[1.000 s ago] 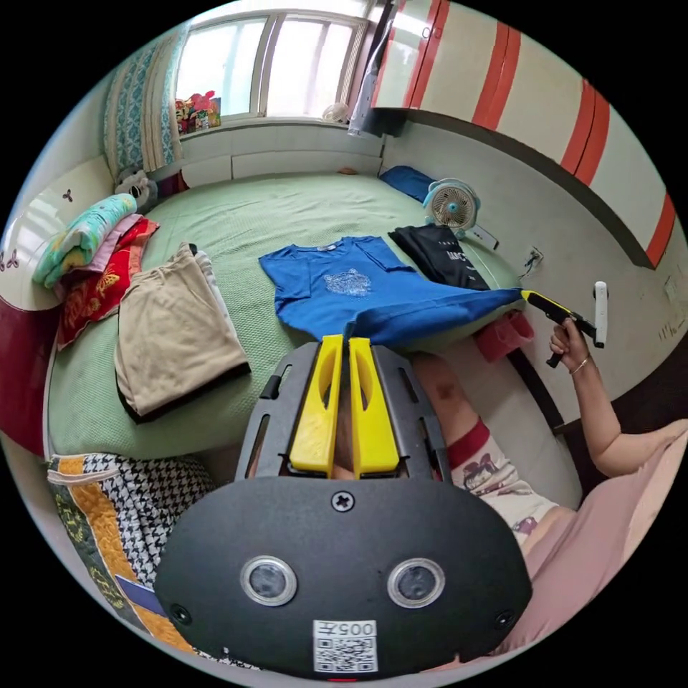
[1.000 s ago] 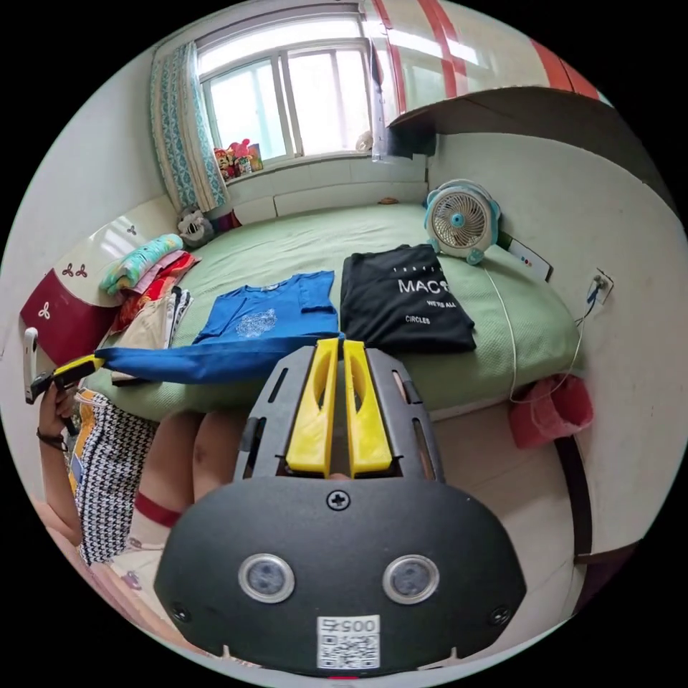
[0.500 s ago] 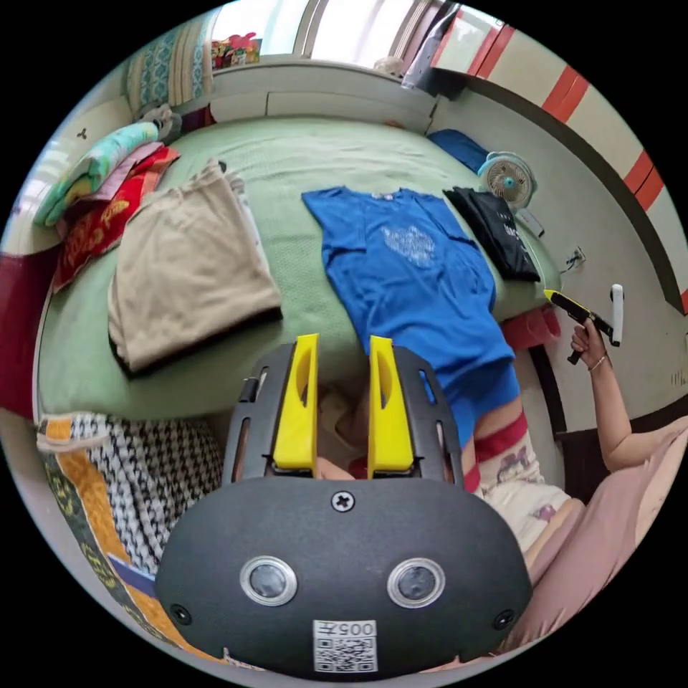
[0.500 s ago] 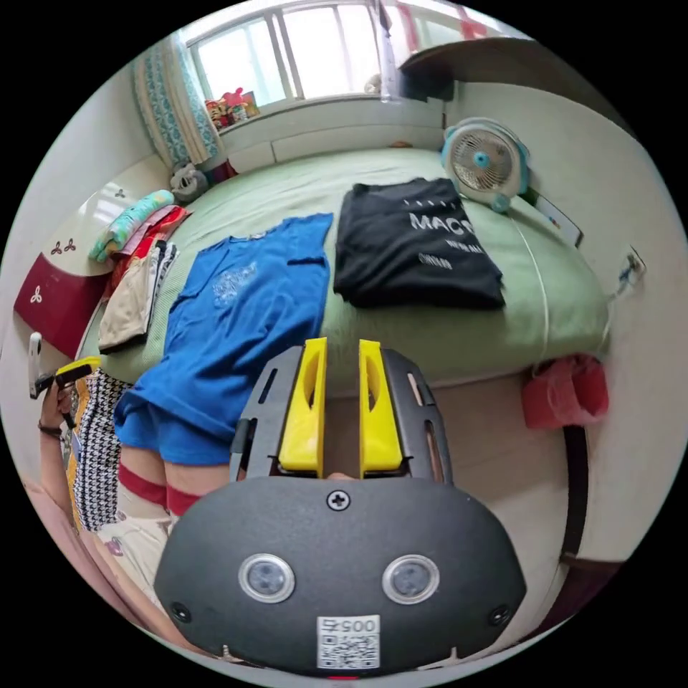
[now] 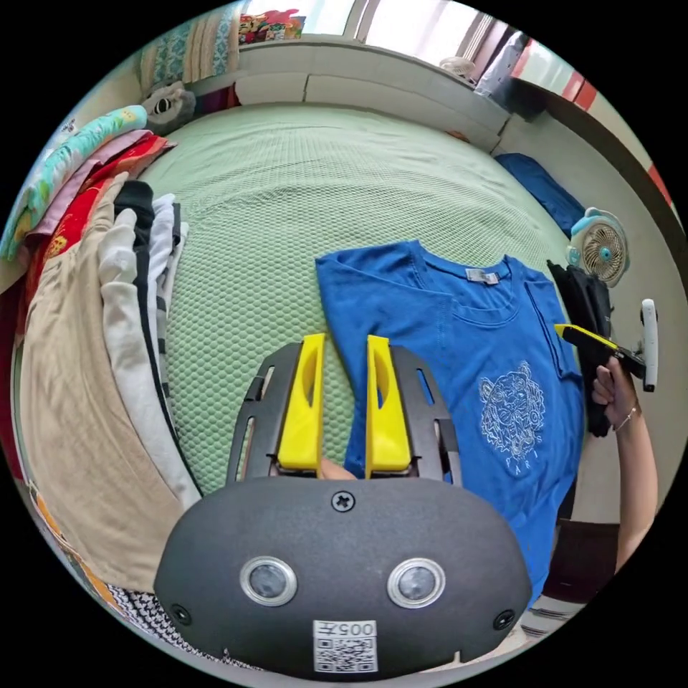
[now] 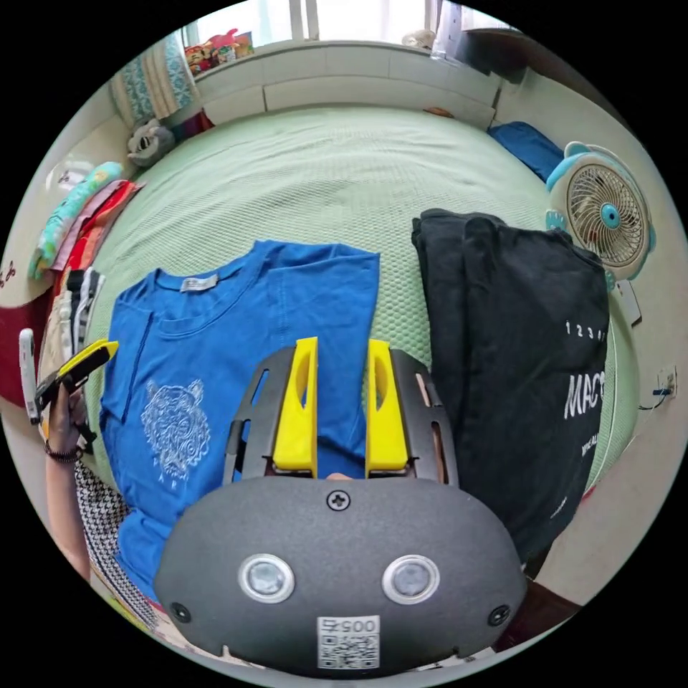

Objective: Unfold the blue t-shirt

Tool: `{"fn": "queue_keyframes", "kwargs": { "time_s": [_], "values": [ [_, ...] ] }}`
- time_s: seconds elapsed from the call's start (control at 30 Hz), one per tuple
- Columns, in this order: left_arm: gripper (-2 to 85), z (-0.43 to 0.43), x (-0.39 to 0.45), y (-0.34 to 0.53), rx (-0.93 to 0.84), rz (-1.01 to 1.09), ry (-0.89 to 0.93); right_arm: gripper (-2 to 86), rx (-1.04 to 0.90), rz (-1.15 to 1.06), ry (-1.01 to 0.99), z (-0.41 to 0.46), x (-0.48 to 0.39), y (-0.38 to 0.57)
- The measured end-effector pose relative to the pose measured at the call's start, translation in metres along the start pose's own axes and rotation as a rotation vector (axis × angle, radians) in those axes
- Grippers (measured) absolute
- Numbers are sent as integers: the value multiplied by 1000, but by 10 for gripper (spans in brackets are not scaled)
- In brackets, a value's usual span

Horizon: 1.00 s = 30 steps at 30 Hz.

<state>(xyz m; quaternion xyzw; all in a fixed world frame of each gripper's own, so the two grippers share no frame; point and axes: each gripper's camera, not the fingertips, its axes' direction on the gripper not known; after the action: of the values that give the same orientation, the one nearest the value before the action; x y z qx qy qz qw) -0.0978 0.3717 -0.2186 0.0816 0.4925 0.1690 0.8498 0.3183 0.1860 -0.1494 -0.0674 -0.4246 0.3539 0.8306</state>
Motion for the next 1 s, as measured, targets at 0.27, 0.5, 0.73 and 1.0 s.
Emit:
{"fn": "queue_keyframes", "kwargs": {
  "time_s": [0.27,0.5,0.73,1.0],
  "values": [
    [28,5,4,-12,75,94,-66,36,111,-24,67,27,-24,-19],
    [62,10,-8,-54,38,68,-76,39,78,-18,64,46,-35,-72],
    [103,-18,19,-29,102,140,-2,66,330,-40,-18,0,-31,-41],
    [122,47,72,-44,-27,169,-28,69,165,-183,63,48,-77,-54]
  ]
}}
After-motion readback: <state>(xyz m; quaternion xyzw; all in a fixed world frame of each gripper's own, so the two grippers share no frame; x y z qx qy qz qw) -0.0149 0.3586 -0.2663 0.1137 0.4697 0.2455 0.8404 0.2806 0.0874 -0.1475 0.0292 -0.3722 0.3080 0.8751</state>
